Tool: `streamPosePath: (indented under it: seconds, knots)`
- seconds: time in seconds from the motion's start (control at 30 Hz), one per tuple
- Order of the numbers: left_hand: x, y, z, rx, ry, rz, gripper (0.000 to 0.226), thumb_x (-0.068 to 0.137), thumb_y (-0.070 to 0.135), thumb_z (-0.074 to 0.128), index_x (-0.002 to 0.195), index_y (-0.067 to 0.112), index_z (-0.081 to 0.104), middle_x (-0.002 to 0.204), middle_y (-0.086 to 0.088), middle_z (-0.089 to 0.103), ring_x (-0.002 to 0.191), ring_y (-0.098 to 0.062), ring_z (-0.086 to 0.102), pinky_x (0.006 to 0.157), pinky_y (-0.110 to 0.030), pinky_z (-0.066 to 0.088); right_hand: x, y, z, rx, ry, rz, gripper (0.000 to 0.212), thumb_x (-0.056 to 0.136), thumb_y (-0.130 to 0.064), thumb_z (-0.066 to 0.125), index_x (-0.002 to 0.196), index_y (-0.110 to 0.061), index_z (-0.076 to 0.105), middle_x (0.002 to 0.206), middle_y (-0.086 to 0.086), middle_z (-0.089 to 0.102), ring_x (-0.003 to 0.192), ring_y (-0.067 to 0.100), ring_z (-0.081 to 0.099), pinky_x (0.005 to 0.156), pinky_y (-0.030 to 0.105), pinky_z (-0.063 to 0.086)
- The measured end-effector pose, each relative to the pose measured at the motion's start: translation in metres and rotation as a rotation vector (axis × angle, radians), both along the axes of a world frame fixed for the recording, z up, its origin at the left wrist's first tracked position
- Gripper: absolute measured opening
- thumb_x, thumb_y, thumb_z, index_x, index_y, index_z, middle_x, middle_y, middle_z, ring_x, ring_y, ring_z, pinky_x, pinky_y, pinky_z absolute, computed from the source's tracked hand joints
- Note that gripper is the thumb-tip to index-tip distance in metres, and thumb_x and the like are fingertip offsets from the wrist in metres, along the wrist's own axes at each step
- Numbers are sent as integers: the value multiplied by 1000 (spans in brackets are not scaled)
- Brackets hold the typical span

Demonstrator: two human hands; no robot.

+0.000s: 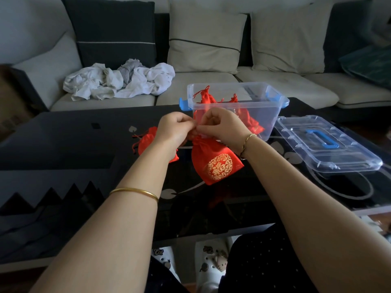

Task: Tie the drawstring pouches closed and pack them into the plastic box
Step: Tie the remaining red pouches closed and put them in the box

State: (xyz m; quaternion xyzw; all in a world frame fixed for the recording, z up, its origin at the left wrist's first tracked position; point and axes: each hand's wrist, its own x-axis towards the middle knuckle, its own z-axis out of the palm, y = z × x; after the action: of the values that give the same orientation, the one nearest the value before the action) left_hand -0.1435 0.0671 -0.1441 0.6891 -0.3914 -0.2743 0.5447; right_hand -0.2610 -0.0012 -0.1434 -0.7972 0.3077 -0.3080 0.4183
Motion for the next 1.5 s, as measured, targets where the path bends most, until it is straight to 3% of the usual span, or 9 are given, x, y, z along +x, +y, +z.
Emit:
streamPosePath:
  seconds: [0.17,0.27,0.47,0.57,0.67,0.9,1.03,1.3,1.5]
  knots:
    - [-3,-2,0,-19,-26,59,11,85,9,61,75,13,64,63,-3,60,51,-10,52,40,-13,37,3,0,-2,-188,33,-40,11,77,-12,72,85,-8,66,71,-4,62,63,5,55,61,12,46]
    - [-3,-3,1,-31,29,121,8,81,7,65,73,10,65,62,-7,61,50,-13,53,40,-16,38,6,0,-2,-263,40,-78,10,76,-14,72,85,-11,70,80,1,68,74,11,61,72,23,52]
    - [-2,-3,7,-16,94,136,6,83,5,61,89,6,62,86,-18,68,74,-25,64,61,-29,51,8,6,3,-420,97,-104,13,82,-11,67,92,-9,73,86,-1,67,77,6,56,67,8,41]
    - [-2,-1,10,14,53,54,14,79,1,59,77,15,58,87,-16,66,79,-27,62,71,-35,51,8,5,5,-519,198,-106,15,85,-13,62,94,-10,74,88,1,69,77,7,53,63,15,35]
    - [-1,0,9,65,-82,17,33,74,1,68,100,17,55,101,-12,66,91,-26,64,86,-39,53,10,3,4,-557,275,-104,16,87,-13,59,91,-7,73,82,0,67,73,9,50,56,18,29]
    - [-4,-2,9,-70,-402,92,19,83,4,60,95,14,51,80,2,59,77,-11,57,63,-12,40,7,2,-2,70,12,-70,24,91,-10,53,80,11,60,62,10,46,52,11,38,52,22,33]
    - [-4,-2,6,-87,-508,47,10,84,4,62,84,13,57,71,8,51,65,-4,49,58,-10,36,5,5,-2,557,-244,21,23,95,-6,47,73,-4,54,61,5,39,53,11,33,52,21,28]
    - [-4,3,10,-78,-510,18,12,86,8,64,94,8,72,86,0,64,83,-12,60,77,-21,45,5,-1,-6,708,-328,-15,22,95,-8,48,74,-8,56,64,2,41,56,9,35,61,21,33]
    - [-8,0,12,-55,-617,12,13,85,15,66,84,5,75,81,-7,71,76,-17,65,60,-12,42,5,2,-4,689,-296,-66,23,93,-10,52,71,-8,56,62,3,41,53,8,34,55,20,29]
